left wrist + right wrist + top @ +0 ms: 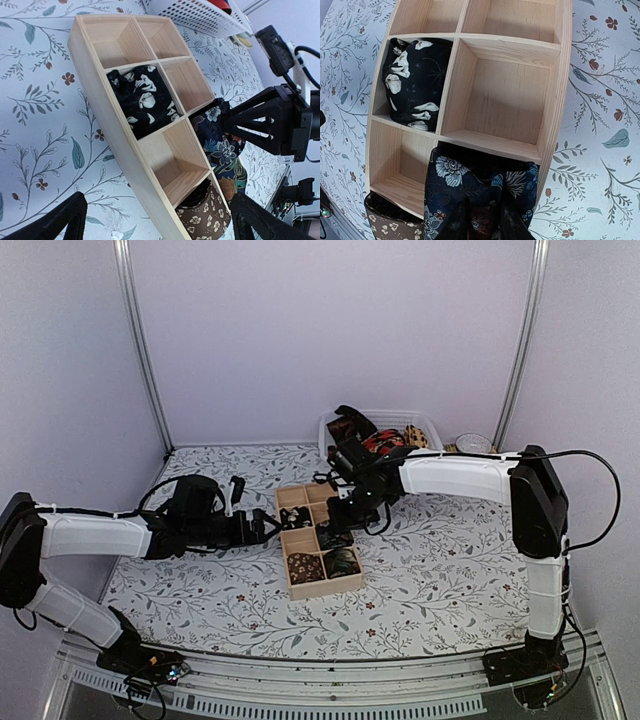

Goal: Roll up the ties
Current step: Adjust the tie in the storage box, then reset both arms

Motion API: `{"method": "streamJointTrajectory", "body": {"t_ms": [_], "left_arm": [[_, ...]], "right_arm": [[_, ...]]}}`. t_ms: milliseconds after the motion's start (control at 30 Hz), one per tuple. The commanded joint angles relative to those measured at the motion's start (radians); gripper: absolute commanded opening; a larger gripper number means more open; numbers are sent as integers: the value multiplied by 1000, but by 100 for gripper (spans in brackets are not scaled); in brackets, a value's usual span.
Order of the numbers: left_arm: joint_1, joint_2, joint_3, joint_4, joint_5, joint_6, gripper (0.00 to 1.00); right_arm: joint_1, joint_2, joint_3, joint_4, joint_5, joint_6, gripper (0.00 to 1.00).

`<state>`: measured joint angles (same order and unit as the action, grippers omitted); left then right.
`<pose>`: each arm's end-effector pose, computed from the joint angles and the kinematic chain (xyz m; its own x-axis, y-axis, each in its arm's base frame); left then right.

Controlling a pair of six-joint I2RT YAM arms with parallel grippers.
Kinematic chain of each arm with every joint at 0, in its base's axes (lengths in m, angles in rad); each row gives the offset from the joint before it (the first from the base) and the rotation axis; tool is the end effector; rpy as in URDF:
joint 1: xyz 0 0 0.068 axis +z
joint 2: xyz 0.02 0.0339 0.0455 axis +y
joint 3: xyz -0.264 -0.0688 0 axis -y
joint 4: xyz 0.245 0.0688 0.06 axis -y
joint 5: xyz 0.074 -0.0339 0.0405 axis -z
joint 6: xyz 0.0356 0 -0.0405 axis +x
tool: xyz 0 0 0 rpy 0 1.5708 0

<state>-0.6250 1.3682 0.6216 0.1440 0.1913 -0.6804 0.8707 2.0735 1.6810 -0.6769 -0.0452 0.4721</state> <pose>0.2209 -0.1677 0.1880 -0.7986 -0.1854 -0.5726 0.2561 0.7563 -0.6021 0.2882 0.3446 0.2105 -0.8570 -0.3121 -0.4101 -0.4360 0.8634 0.2539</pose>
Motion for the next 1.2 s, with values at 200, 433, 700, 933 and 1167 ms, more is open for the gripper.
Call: {"method": "streamJointTrajectory", "body": {"t_ms": [200, 433, 700, 933, 1167], "left_arm": [[9, -41, 17, -36, -29, 12, 100], [48, -79, 76, -133, -91, 103, 100], [204, -104, 211, -292, -91, 271, 100], [281, -60, 278, -336, -233, 400, 100], [331, -141, 61, 45, -276, 634, 100]], "right_arm": [[3, -104, 203, -148, 42, -49, 48], [-74, -237, 179, -150, 40, -79, 91], [-378, -582, -268, 124, -34, -122, 100], [-539, -819, -637, 414, 131, -244, 100], [-660, -922, -952, 734, 112, -320, 100]]}}
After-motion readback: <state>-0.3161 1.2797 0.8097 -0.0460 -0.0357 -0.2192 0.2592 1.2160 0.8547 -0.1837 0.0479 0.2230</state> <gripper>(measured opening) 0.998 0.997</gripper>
